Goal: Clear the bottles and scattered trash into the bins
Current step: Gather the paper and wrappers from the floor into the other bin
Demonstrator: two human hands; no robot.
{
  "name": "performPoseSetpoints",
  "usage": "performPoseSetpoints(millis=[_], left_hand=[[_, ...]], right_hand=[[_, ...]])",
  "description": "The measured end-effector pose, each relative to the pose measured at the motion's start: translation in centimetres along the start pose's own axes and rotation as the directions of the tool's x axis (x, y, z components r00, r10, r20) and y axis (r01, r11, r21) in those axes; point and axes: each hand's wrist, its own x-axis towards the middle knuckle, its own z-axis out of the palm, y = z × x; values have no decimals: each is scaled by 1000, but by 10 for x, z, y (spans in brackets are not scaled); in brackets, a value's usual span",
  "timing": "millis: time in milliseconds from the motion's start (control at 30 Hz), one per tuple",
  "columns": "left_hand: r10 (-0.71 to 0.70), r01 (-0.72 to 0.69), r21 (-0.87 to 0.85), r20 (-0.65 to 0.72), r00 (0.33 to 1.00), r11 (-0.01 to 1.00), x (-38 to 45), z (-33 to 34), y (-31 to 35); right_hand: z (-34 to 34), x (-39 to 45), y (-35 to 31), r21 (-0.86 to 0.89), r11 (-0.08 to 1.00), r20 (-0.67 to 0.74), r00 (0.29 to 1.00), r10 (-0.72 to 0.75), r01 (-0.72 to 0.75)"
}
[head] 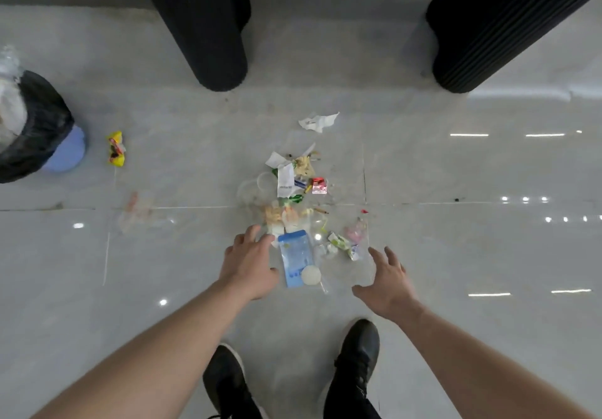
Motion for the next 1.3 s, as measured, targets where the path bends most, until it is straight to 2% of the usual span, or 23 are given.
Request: performPoseSetpoints(millis=[167, 333, 433, 500, 600, 833, 1067, 1300], left_hand=[[13, -19, -43, -130, 991, 999, 87, 56, -17], [-23, 2, -94, -228, 973, 996, 157, 86, -49], [47, -72, -72, -306, 951, 995, 188, 97, -64], [146, -146, 24, -335, 931, 989, 203, 102, -68], [271, -219, 189, -318, 909, 957, 219, 103, -69], [346, -242, 371, -245, 906, 897, 229, 106, -63], [332, -241, 372, -204, 921, 896, 227, 119, -52], [417, -315, 445, -151, 896, 838, 220, 130, -46]], right_hand=[[37, 90, 10, -31, 995, -88, 991, -96, 94], [57, 181, -22, -54, 971, -165, 957, -239, 233], [63, 221, -45, -90, 943, -203, 921, -333, 321], [66, 238, -55, -112, 920, -219, 894, -392, 376], [72, 252, -55, -199, 876, -193, 859, -475, 439], [61, 252, -27, -357, 825, -119, 854, -506, 438], [74, 238, 14, -364, 847, -98, 889, -448, 387], [108, 233, 37, -347, 856, -92, 894, -438, 383]])
